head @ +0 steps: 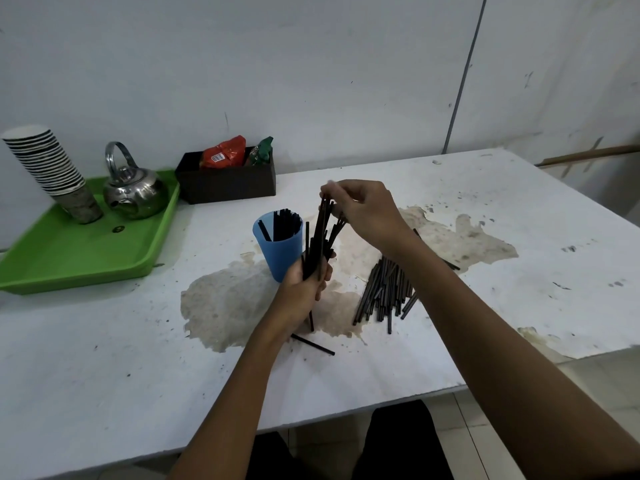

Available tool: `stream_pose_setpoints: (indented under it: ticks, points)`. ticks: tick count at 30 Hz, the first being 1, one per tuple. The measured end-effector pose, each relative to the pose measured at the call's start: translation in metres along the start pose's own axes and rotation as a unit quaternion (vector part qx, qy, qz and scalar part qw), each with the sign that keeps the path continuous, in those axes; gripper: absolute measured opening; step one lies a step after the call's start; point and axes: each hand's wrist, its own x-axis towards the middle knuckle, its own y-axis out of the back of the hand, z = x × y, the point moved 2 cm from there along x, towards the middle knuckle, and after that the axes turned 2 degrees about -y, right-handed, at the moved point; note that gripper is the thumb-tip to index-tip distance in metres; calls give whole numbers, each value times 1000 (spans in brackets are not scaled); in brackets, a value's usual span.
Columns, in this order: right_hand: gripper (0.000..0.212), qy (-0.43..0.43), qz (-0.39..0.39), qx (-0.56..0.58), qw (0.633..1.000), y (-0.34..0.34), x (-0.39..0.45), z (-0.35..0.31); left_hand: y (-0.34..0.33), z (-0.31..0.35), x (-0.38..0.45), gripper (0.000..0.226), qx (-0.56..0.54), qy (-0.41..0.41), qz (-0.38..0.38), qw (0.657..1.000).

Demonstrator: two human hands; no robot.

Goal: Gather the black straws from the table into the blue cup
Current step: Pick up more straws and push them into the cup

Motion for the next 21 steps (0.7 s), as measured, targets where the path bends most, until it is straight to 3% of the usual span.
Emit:
stream_pose_setpoints:
  ticks: [4, 7, 13, 17, 21]
  points:
    - [47, -141, -3, 191, 971, 1, -5, 18, 0, 0, 3, 22, 2, 18, 2, 1000]
    - [52, -177, -11, 222, 959, -1, -20, 34, -1, 0, 5, 22, 13, 31, -1, 999]
    - [53, -102, -57, 120, 986, -14, -41, 42, -2, -1, 7, 22, 96, 27, -15, 995]
    - [19, -41, -57, 68, 995, -16, -39, 41, 0, -1, 9, 22, 102, 29, -21, 994]
    - [13, -30, -61, 53, 996, -16, -32, 43, 2, 2, 11, 24, 51, 33, -43, 997]
